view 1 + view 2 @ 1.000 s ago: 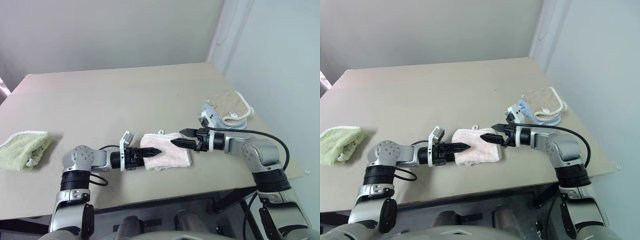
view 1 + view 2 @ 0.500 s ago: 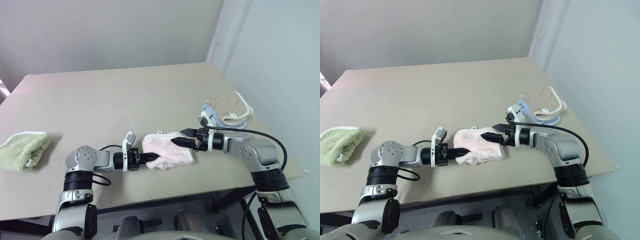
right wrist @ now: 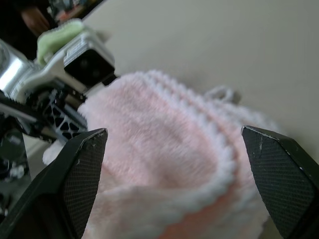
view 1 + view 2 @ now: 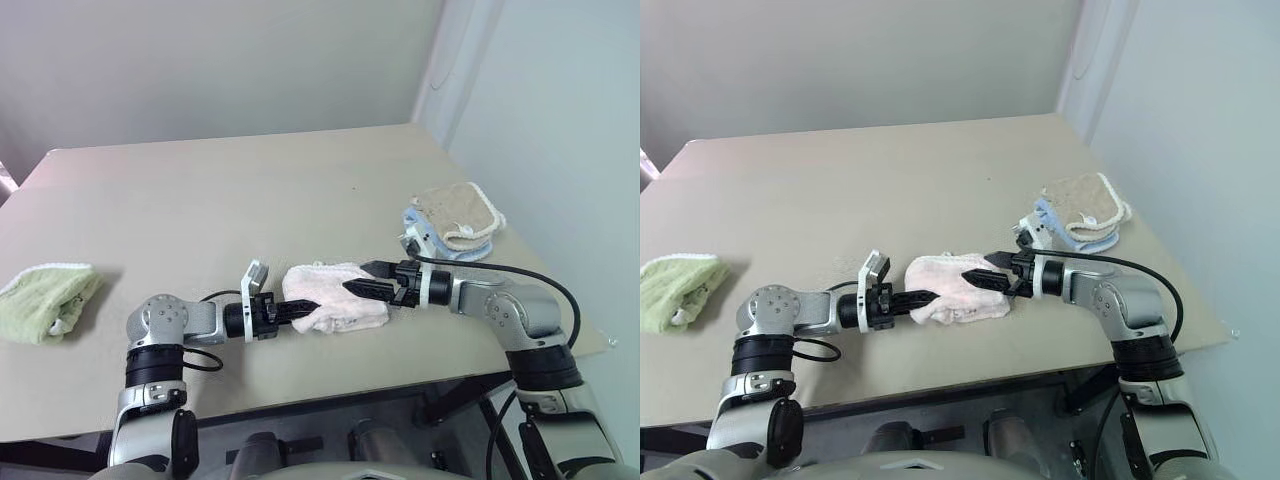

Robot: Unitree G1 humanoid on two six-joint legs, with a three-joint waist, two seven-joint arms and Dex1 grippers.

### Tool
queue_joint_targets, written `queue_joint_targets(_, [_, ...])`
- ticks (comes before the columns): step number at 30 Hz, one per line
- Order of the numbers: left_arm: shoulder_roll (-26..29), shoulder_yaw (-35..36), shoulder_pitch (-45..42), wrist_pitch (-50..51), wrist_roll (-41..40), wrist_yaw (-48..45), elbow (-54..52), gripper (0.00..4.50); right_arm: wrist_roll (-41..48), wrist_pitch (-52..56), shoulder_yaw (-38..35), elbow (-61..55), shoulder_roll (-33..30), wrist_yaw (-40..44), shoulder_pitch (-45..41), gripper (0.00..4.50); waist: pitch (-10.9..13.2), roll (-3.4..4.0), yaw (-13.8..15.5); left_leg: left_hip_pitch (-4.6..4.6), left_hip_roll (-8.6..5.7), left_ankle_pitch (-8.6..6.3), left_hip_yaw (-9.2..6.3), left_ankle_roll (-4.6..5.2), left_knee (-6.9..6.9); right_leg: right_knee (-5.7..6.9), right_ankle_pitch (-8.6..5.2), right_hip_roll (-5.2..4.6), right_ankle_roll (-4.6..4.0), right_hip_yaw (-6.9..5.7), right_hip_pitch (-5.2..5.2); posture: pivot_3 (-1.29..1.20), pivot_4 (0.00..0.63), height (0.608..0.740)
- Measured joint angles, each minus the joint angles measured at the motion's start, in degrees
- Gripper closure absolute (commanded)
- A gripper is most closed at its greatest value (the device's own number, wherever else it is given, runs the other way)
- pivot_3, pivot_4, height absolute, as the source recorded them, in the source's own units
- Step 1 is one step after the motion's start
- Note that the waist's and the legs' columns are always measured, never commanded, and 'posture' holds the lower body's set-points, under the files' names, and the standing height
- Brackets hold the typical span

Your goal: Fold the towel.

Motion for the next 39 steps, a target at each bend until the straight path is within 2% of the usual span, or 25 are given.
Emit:
queue_joint_targets(7, [5.6, 1.9, -0.2, 0.1, -5.5, 0.6, -2.6, 4.47, 8.6, 0.2, -10.9, 0.2, 1.4, -0.5, -2.0, 0.00, 0.0, 0.03, -0.2, 0.00, 0.01, 0.00, 0.00, 0.00, -0.04, 0.00, 0.00, 0.01, 0.00, 0.00, -0.03, 0.00, 0.000, 0.740])
queue_joint_targets(9, [7.0, 2.5, -0.3, 0.1, -6.9, 1.3, -2.6, 4.47, 8.9, -0.6, -11.9, 0.1, 0.6, -0.1, -2.6, 0.00, 0.0, 0.01, -0.2, 0.01, 0.02, 0.00, 0.00, 0.00, -0.07, -0.01, -0.01, 0.02, -0.01, 0.00, -0.03, 0.00, 0.000, 0.740])
queue_joint_targets(14, [10.6, 5.0, -0.3, 0.1, -11.4, 4.1, -2.4, 4.47, 6.3, -2.9, -6.7, -0.5, -3.1, 4.1, 0.2, 0.00, 0.0, 0.03, -0.2, -0.02, 0.02, 0.00, 0.01, 0.00, -0.13, -0.04, -0.02, 0.01, 0.01, 0.00, -0.09, 0.00, 0.000, 0.740])
queue_joint_targets(21, [14.7, 8.9, -0.2, 0.1, -20.2, 10.7, -2.4, 4.47, 0.2, -8.1, 1.1, -0.2, -5.1, 7.9, 0.9, 0.00, 0.1, 0.00, -0.4, -0.02, 0.02, 0.00, 0.01, 0.00, -0.13, -0.02, -0.03, 0.00, 0.01, 0.00, -0.11, 0.00, 0.000, 0.740])
queue_joint_targets(28, [16.3, 14.8, -1.2, -0.2, -27.5, 19.9, -0.4, 4.47, -2.6, -10.6, 3.8, 4.7, -3.5, 9.6, -1.2, 0.00, 0.1, -0.04, -0.3, -0.03, 0.02, 0.00, 0.01, 0.00, -0.12, -0.01, -0.02, 0.00, 0.01, 0.00, -0.11, 0.00, 0.000, 0.740])
queue_joint_targets(39, [21.5, 18.2, -4.1, -6.5, -33.6, 28.5, 4.4, 4.47, -5.1, -12.7, 5.0, 9.6, -1.6, 11.7, -3.7, 0.00, 0.1, -0.13, -0.1, -0.05, 0.02, 0.00, 0.02, -0.01, -0.14, -0.01, -0.02, 0.01, 0.00, 0.00, -0.13, 0.00, 0.000, 0.740])
